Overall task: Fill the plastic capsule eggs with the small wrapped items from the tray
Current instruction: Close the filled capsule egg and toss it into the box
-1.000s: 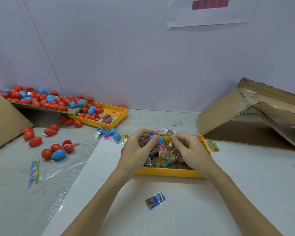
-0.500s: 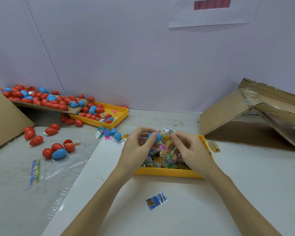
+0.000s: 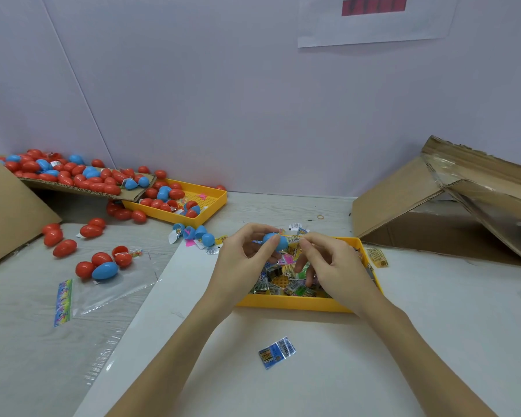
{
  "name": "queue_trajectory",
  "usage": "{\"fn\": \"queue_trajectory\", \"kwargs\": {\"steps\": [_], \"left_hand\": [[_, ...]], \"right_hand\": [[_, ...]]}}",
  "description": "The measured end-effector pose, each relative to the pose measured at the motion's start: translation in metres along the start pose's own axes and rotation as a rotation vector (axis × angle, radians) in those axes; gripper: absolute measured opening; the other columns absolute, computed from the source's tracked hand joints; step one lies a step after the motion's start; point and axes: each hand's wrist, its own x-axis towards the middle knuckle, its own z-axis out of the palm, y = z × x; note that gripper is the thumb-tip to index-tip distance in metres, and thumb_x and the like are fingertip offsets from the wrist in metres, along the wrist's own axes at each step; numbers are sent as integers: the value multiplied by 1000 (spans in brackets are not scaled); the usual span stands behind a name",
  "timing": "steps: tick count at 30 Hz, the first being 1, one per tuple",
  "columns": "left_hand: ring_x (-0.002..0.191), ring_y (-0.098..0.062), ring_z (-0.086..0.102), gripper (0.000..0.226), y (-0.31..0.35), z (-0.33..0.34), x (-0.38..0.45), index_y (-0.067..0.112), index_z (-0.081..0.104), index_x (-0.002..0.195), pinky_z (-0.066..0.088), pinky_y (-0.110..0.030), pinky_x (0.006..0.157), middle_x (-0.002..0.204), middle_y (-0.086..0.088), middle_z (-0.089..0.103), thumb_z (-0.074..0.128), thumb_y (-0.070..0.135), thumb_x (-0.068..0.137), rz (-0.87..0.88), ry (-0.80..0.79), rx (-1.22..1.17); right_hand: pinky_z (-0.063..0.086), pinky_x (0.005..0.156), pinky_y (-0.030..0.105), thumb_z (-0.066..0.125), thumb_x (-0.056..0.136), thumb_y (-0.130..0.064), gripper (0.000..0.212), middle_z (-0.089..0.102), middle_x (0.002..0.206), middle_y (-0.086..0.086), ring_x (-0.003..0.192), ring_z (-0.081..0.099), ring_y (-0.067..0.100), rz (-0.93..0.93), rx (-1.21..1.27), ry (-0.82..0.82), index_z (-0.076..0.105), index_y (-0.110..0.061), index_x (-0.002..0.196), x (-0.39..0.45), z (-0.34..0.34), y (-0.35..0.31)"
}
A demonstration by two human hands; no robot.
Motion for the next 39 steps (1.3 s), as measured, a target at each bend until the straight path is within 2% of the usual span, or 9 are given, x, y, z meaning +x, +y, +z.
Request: {"fn": "queue_trajectory", "kwargs": {"steps": [3,8,12,17,21,25,32,39], "left_hand": [[81,-14,75,15,0,1,0,19,71,111,59,-21,73,94,3,75,66,25,98,-10,-9,11],[79,-10,74,17,0,3,-2,19,71,110,57,-17,68,92,6,75,68,26,95,-7,-17,32],[88,-9,74,24,0,1,-2,21,71,113,58,-19,73,97,9,76,75,26,90,10,-34,16],[92,-9,74,23,3,-1,-3,20,74,113,57,-17,77,96,10,77,75,24,91,22,-66,-6],[91,-10,75,21,6,-1,-3,22,74,115,56,-15,77,97,7,78,70,19,94,22,-78,-47],[91,-10,75,24,8,-2,-3,24,74,117,55,-14,76,96,8,78,69,19,94,38,-66,-59],[97,-9,71,33,9,-2,-5,25,70,128,56,-16,82,104,3,75,68,21,95,97,-60,-61],[100,-11,70,34,10,0,-6,26,70,129,56,-18,84,111,1,73,67,22,95,115,-68,-47]], "right_hand": [[49,54,22,45,109,-29,22,73,81,-2,53,64,20,-2,4,-5,63,-33,98,0,0,-1],[53,58,27,46,108,-31,26,72,81,-9,56,65,11,-37,-99,-18,65,-31,91,-2,1,-1],[57,56,32,55,104,-35,16,71,79,-11,57,66,13,-30,-45,-4,69,-31,97,-2,2,-1],[50,54,18,66,97,-36,12,73,79,-12,62,70,12,2,56,58,72,-27,100,-2,-2,-4],[52,50,23,72,93,-32,17,77,85,-3,70,74,14,24,175,91,73,-19,104,-2,-4,-9],[56,56,27,73,92,-25,18,78,89,2,78,77,18,64,258,118,74,-12,105,-1,1,-12],[55,58,21,70,96,-21,10,79,88,2,79,77,19,133,390,150,77,-16,102,-3,7,-16],[54,57,19,69,96,-24,17,79,89,3,76,77,19,212,437,170,76,-12,105,-4,10,-21]]}}
